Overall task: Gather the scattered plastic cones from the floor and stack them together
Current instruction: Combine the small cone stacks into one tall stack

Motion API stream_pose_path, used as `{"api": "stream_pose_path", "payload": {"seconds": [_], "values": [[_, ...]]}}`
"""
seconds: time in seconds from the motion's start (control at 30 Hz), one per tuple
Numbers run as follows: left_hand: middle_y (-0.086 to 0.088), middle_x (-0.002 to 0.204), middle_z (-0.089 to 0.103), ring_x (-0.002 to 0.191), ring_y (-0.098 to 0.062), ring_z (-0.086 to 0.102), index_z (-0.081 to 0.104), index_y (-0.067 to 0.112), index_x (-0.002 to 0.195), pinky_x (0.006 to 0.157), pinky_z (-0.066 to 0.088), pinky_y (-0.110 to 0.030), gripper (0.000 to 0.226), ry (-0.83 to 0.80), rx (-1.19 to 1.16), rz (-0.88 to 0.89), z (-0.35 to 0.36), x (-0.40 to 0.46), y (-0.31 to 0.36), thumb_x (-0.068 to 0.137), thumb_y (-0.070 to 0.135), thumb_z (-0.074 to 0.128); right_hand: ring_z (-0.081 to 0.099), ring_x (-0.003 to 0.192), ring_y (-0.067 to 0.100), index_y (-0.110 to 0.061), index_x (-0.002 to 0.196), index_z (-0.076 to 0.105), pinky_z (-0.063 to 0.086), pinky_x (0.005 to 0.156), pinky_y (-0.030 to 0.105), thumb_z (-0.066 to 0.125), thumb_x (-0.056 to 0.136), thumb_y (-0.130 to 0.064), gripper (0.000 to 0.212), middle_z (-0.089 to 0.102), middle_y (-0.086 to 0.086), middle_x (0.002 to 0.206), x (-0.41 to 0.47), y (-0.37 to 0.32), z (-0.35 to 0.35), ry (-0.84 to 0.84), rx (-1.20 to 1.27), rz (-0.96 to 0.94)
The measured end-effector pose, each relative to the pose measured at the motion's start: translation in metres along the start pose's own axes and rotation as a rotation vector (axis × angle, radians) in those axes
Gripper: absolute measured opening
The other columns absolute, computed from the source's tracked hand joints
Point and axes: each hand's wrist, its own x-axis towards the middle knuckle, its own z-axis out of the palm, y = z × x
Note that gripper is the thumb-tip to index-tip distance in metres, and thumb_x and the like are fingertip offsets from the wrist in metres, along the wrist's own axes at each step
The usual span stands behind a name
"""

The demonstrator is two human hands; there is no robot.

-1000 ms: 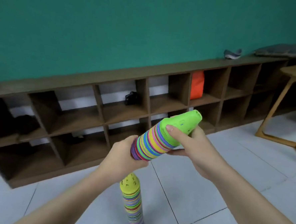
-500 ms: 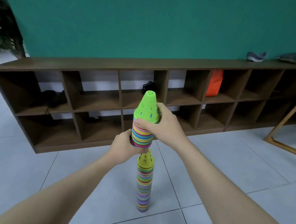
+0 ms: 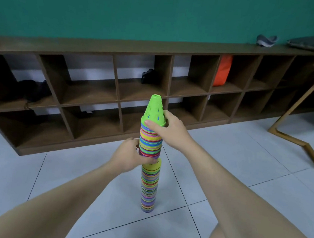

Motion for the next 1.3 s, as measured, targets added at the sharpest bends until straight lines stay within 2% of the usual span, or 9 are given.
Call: {"api": "stream_pose_path", "payload": {"seconds": [0.1, 0.23, 0.4, 0.57, 0.73, 0.93, 1.03, 1.17, 1.3], "values": [[0.017, 0.098, 0.074, 0.093, -0.003, 0.068, 0.073, 0.035, 0.102, 0.085, 0.058, -0.036, 0.063, -0.034, -0.035, -0.028, 0.005, 0.004, -0.01, 0.049, 0.065, 0.088, 0.066, 0.089, -0.004, -0.03, 0.115, 0.06, 0.051, 0.068, 0.015, 0.075, 0.08, -0.057, 0.046, 0.068, -0.019, 0.102, 0.006, 0.006, 0.007, -0.03, -0.02, 0.016], [0.016, 0.096, 0.075, 0.09, -0.001, 0.069, 0.073, 0.031, 0.104, 0.084, 0.06, -0.034, 0.062, -0.064, -0.069, -0.049, 0.01, 0.006, -0.017, 0.051, 0.059, 0.091, 0.069, 0.092, 0.001, -0.029, 0.114, 0.062, 0.06, 0.08, 0.027, 0.077, 0.077, -0.058, 0.049, 0.071, -0.016, 0.104, 0.012, 0.012, 0.01, -0.056, -0.041, 0.023], [0.016, 0.094, 0.075, 0.087, 0.0, 0.07, 0.073, 0.028, 0.103, 0.082, 0.06, -0.033, 0.062, -0.102, -0.088, -0.054, 0.018, 0.007, -0.025, 0.05, 0.055, 0.092, 0.069, 0.096, 0.005, -0.03, 0.119, 0.061, 0.061, 0.085, 0.035, 0.079, 0.076, -0.057, 0.054, 0.07, -0.015, 0.109, 0.015, 0.021, 0.012, -0.113, -0.072, 0.046], [0.017, 0.093, 0.074, 0.087, 0.0, 0.069, 0.072, 0.033, 0.1, 0.078, 0.06, -0.028, 0.059, -0.126, -0.055, -0.049, 0.022, 0.009, -0.035, 0.049, 0.058, 0.09, 0.068, 0.098, 0.008, -0.03, 0.12, 0.062, 0.062, 0.083, 0.036, 0.083, 0.075, -0.049, 0.054, 0.069, -0.013, 0.107, 0.016, 0.029, 0.009, -0.182, -0.043, 0.087], [0.015, 0.095, 0.075, 0.088, 0.002, 0.068, 0.072, 0.029, 0.101, 0.074, 0.053, -0.017, 0.05, -0.195, -0.091, -0.069, 0.03, 0.012, -0.045, 0.057, 0.035, 0.096, 0.069, 0.095, 0.007, -0.032, 0.118, 0.063, 0.061, 0.08, 0.03, 0.084, 0.075, -0.047, 0.05, 0.068, -0.015, 0.106, 0.017, 0.037, 0.008, -0.263, -0.063, 0.071], [0.016, 0.104, 0.072, 0.092, 0.009, 0.064, 0.061, 0.028, 0.117, 0.071, 0.048, -0.006, 0.062, -0.208, -0.214, -0.05, 0.025, 0.016, -0.036, 0.064, 0.028, 0.095, 0.066, 0.098, 0.002, -0.034, 0.117, 0.064, 0.057, 0.081, 0.027, 0.079, 0.071, -0.063, 0.055, 0.069, -0.016, 0.11, 0.021, 0.037, 0.005, -0.238, -0.127, 0.031], [0.014, 0.108, 0.071, 0.096, 0.005, 0.064, 0.059, 0.029, 0.121, 0.072, 0.049, -0.007, 0.065, -0.158, -0.268, -0.011, 0.017, 0.017, -0.03, 0.066, 0.032, 0.093, 0.065, 0.102, 0.004, -0.032, 0.118, 0.062, 0.059, 0.082, 0.029, 0.076, 0.074, -0.064, 0.057, 0.068, -0.016, 0.112, 0.021, 0.035, 0.007, -0.167, -0.112, -0.031], [0.014, 0.109, 0.071, 0.097, 0.003, 0.065, 0.061, 0.03, 0.121, 0.071, 0.049, -0.007, 0.059, -0.138, -0.252, 0.03, 0.01, 0.017, -0.028, 0.071, 0.038, 0.089, 0.067, 0.102, 0.007, -0.026, 0.12, 0.063, 0.06, 0.086, 0.036, 0.073, 0.084, -0.052, 0.045, 0.069, -0.013, 0.111, 0.023, 0.037, 0.009, -0.176, -0.075, -0.031], [0.013, 0.108, 0.073, 0.098, -0.007, 0.068, 0.063, 0.028, 0.119, 0.078, 0.057, -0.021, 0.056, -0.153, -0.227, 0.025, 0.01, 0.016, -0.033, 0.07, 0.041, 0.089, 0.067, 0.104, 0.008, -0.026, 0.122, 0.065, 0.06, 0.089, 0.038, 0.074, 0.084, -0.05, 0.046, 0.07, -0.013, 0.114, 0.022, 0.04, 0.01, -0.213, -0.101, -0.012]]}}
